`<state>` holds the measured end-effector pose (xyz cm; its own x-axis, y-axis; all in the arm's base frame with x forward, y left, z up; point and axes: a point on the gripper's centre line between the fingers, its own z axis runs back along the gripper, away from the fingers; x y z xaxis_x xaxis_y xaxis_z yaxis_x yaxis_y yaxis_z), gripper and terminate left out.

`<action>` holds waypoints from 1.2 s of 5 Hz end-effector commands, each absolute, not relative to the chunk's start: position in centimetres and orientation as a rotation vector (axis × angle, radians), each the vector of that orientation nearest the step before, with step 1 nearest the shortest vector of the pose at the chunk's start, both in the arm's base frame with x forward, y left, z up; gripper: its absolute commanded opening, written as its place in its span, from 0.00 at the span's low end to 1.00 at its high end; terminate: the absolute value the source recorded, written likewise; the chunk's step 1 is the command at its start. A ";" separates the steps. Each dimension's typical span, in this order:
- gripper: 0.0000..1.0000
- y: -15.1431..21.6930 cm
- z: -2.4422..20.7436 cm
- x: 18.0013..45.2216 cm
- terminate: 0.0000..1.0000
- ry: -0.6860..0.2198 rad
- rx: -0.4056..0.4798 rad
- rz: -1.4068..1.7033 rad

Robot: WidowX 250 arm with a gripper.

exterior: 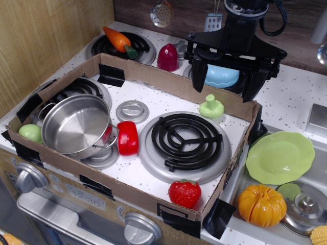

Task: Put broccoli in pot

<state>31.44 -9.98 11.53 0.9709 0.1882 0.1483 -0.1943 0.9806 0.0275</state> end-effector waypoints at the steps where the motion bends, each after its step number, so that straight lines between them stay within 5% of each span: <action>1: 1.00 -10.0 11.5 31.4 0.00 -0.146 0.042 0.193; 4: 1.00 -8.6 11.3 35.5 0.00 -0.183 0.025 0.084; 6: 1.00 -6.6 8.8 36.3 0.00 -0.196 0.000 0.027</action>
